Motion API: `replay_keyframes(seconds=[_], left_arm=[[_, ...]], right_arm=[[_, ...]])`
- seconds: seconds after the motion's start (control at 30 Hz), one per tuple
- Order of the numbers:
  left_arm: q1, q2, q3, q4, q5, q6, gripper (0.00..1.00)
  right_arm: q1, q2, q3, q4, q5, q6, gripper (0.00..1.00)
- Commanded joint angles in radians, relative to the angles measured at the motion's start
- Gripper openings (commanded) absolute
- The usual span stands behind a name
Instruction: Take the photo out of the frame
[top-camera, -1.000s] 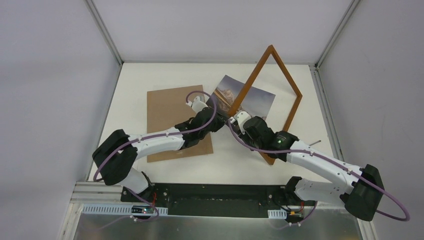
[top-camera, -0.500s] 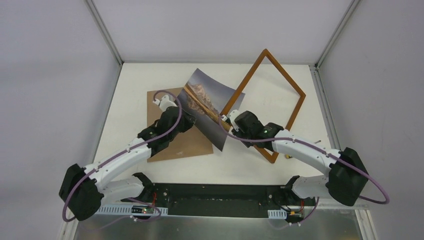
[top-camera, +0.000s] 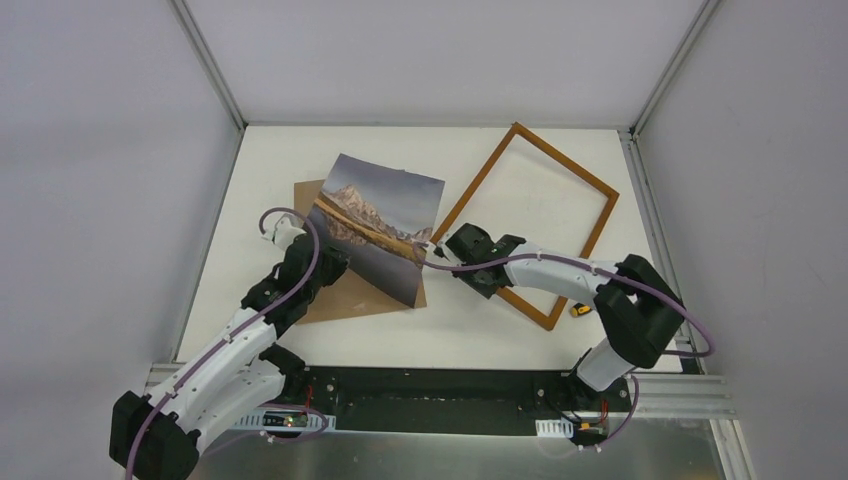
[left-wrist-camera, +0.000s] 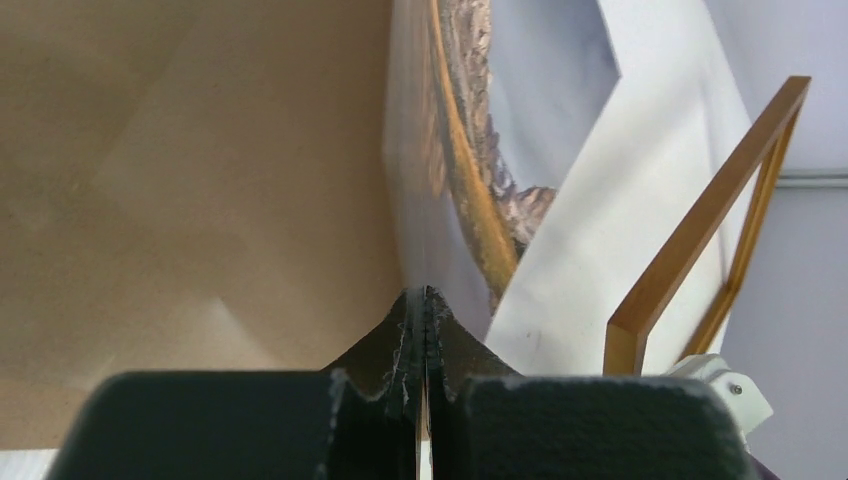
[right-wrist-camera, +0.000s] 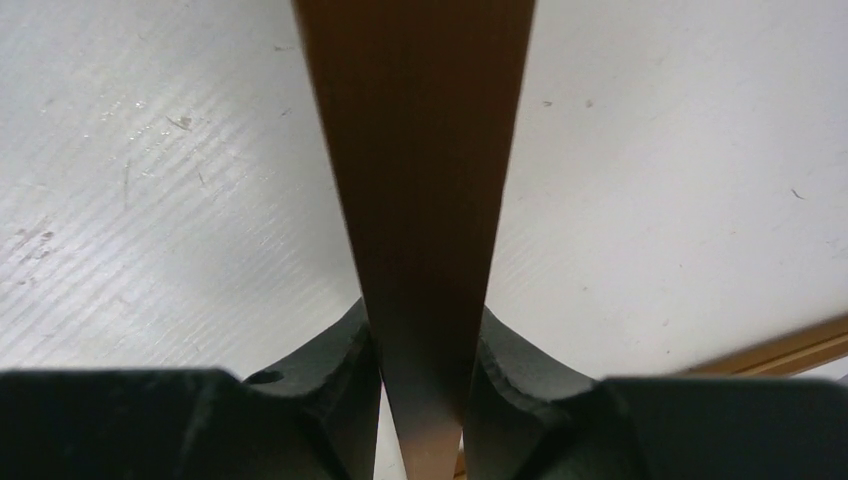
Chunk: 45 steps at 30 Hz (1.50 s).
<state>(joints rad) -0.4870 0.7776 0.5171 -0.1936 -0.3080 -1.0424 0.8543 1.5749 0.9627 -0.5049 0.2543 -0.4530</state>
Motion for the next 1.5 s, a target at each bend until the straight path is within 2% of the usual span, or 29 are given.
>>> replay_keyframes(seconds=[0.0, 0.27, 0.43, 0.7, 0.9, 1.0, 1.07, 1.23, 1.37, 1.47], left_arm=[[0.006, -0.041, -0.046, -0.047, -0.095, -0.139, 0.0], [0.008, -0.138, -0.106, -0.119, -0.204, -0.28, 0.0], [0.008, -0.12, -0.123, -0.127, -0.171, -0.334, 0.0], [0.008, -0.139, -0.15, -0.168, -0.154, -0.401, 0.0], [0.008, -0.149, -0.159, -0.259, -0.09, -0.472, 0.13], [0.008, -0.158, -0.148, -0.295, -0.066, -0.46, 0.14], [0.008, -0.165, -0.146, -0.316, -0.05, -0.467, 0.2], [0.008, -0.168, -0.128, -0.379, -0.005, -0.491, 0.52], [0.008, -0.167, -0.07, -0.417, 0.008, -0.429, 0.61], [0.008, -0.143, 0.0, -0.453, 0.022, -0.344, 0.64]], right_arm=[[0.004, 0.05, 0.05, -0.008, 0.018, 0.019, 0.0], [0.006, 0.126, 0.089, -0.013, 0.066, 0.025, 0.0], [-0.006, 0.184, 0.134, -0.009, 0.075, 0.048, 0.0], [-0.076, 0.344, 0.369, -0.096, 0.024, 0.165, 0.01], [-0.125, 0.503, 0.6, -0.231, -0.022, 0.267, 0.01], [-0.122, 0.519, 0.627, -0.237, -0.068, 0.241, 0.02], [-0.105, 0.499, 0.588, -0.214, -0.057, 0.185, 0.02], [-0.074, 0.395, 0.417, -0.15, -0.05, 0.073, 0.06], [-0.018, 0.274, 0.296, -0.133, -0.052, 0.029, 0.08], [0.043, 0.201, 0.197, -0.122, -0.05, -0.032, 0.07]])
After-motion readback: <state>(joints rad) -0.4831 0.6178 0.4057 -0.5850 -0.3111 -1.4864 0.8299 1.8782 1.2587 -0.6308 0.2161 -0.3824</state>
